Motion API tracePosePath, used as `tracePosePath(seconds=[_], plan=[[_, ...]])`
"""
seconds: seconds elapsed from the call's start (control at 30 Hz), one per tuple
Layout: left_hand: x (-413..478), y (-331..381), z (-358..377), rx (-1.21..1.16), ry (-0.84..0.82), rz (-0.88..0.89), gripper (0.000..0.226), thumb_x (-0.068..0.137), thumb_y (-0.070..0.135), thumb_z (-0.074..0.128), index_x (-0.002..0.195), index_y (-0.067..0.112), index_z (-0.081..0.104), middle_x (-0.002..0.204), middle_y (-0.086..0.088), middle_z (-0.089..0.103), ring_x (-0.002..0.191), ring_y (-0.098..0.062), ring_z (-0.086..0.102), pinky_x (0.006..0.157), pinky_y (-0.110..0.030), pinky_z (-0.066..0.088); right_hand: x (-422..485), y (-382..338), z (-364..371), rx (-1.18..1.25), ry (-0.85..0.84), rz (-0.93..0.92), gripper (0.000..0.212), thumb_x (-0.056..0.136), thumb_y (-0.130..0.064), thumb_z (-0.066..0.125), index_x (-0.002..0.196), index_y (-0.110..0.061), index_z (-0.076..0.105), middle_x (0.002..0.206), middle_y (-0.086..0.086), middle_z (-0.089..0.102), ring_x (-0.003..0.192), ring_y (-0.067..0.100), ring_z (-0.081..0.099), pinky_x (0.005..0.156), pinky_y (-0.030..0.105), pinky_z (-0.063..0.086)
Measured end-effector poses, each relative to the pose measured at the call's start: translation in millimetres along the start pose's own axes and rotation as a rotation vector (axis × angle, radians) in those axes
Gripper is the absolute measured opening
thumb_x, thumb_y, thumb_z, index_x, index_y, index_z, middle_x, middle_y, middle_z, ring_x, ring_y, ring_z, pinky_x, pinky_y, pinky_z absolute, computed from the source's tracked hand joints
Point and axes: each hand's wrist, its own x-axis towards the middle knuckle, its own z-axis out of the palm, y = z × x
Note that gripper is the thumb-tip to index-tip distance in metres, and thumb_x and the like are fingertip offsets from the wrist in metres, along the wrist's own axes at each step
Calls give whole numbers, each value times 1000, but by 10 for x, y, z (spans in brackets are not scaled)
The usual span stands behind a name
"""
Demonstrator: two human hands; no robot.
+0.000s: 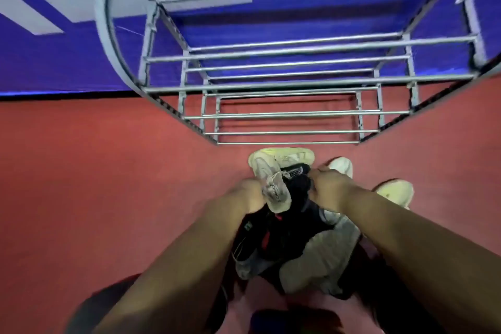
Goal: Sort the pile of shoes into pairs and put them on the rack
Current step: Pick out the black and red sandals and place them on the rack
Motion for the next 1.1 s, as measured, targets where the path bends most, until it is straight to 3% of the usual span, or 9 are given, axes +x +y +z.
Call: tracePosePath(seconds=[0.1, 0.3, 0.43, 0.6, 0.7, 0.83, 0.9, 0.97, 1.1], plan=[[500, -60, 311, -20, 38, -16, 53, 104, 41, 56, 149, 14, 50, 138, -12, 60, 118, -30, 62, 94, -35, 50, 343, 150, 287, -26, 16, 49, 53, 96, -41, 57, 142, -15, 53, 142, 10, 52, 128, 35, 57, 100, 41, 51], [1100, -85, 695, 49, 92, -2, 63, 99, 37, 62, 151, 9, 41, 149, -19, 46, 129, -35, 56, 104, -41, 50, 870, 220, 655, 1, 28, 135, 53, 96, -39, 54, 140, -10, 52, 144, 18, 50, 130, 41, 51, 104, 45, 46], [1196, -164, 823, -78, 174, 10, 65, 97, 39, 63, 150, 11, 39, 138, -13, 54, 116, -29, 60, 81, -33, 46, 1014, 223, 894, 54, 50, 144, 57, 96, -37, 54, 146, -10, 47, 143, 19, 51, 129, 41, 53, 103, 45, 49], [1241, -297, 985, -512, 147, -124, 53, 95, 25, 65, 139, 13, 37, 105, -13, 76, 69, -20, 63, 52, -28, 51, 1043, 216, 1061, 265, 152, 189, 49, 98, -26, 53, 145, -11, 49, 118, 18, 68, 107, 38, 66, 89, 42, 56], [1202, -280, 990, -648, 180, -151, 45, 94, 17, 66, 133, 10, 45, 104, -15, 75, 66, -21, 64, 46, -25, 52, 1013, 250, 1089, 325, 197, 194, 47, 100, -21, 50, 146, -17, 53, 119, 16, 70, 106, 36, 67, 87, 38, 55], [1134, -272, 948, -626, 285, -118, 41, 90, 11, 63, 128, 9, 48, 114, -14, 67, 92, -32, 72, 62, -38, 62, 942, 258, 1070, 424, 262, 196, 47, 100, -13, 48, 144, -23, 60, 128, 12, 70, 112, 35, 67, 90, 38, 58], [1100, -343, 908, -545, 355, -97, 38, 86, 12, 61, 124, 9, 56, 117, -12, 69, 102, -34, 70, 83, -44, 63, 921, 255, 1056, 526, 279, 205, 43, 102, -11, 44, 138, -27, 64, 120, 15, 69, 94, 39, 71, 75, 43, 65], [1021, -465, 851, -364, 452, -99, 31, 94, 13, 60, 124, 9, 59, 115, -6, 68, 107, -31, 66, 87, -36, 53, 896, 248, 1032, 617, 305, 218, 45, 104, -9, 42, 138, -27, 65, 118, 16, 68, 86, 40, 71, 67, 47, 66], [874, -785, 816, -150, 552, -176, 25, 98, 14, 55, 122, 10, 61, 122, -15, 71, 112, -36, 67, 90, -42, 53, 896, 277, 903, 657, 468, 168, 42, 102, -6, 45, 132, -20, 70, 128, 14, 70, 98, 30, 64, 93, 43, 59]])
